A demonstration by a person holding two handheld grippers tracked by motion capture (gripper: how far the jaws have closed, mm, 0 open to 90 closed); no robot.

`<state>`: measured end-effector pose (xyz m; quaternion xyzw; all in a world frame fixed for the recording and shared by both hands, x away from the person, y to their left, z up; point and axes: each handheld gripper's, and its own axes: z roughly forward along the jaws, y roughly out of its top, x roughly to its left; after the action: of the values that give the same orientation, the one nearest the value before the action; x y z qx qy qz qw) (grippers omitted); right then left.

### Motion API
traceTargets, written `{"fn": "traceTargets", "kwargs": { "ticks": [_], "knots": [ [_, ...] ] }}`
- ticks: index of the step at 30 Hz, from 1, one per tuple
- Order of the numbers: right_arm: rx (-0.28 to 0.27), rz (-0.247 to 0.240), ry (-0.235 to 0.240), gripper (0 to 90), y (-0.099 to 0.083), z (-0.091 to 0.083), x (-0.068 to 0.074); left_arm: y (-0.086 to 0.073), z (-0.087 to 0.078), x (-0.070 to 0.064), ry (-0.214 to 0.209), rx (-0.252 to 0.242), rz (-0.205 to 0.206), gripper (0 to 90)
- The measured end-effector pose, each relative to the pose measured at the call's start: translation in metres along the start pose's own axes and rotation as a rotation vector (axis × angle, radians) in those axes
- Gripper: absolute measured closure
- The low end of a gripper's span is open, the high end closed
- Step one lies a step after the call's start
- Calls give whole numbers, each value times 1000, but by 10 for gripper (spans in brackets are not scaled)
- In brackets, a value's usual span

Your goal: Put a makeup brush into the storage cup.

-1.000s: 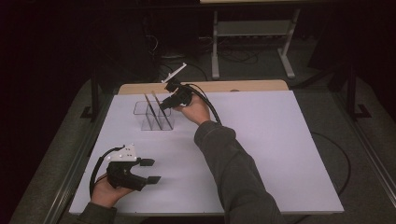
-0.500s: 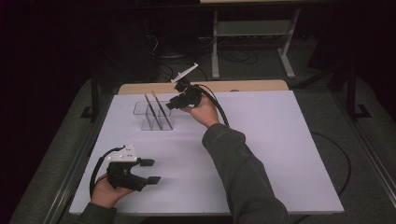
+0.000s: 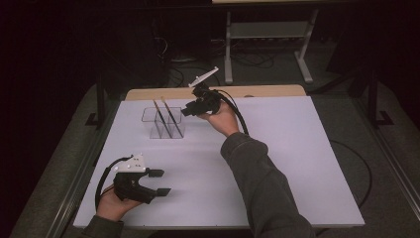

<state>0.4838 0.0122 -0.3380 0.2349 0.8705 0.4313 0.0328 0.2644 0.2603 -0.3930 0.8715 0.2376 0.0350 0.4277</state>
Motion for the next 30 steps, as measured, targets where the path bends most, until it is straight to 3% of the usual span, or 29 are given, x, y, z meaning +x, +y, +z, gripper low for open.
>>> {"fn": "traceTargets", "kwargs": {
  "ticks": [11,30],
  "knots": [
    [-4,38,-8,567,-14,-15,-1,0,1,1,4,1,5,298],
    [-32,42,-19,536,-37,-38,1,0,2,0,11,0,-1,298]
  ]
}}
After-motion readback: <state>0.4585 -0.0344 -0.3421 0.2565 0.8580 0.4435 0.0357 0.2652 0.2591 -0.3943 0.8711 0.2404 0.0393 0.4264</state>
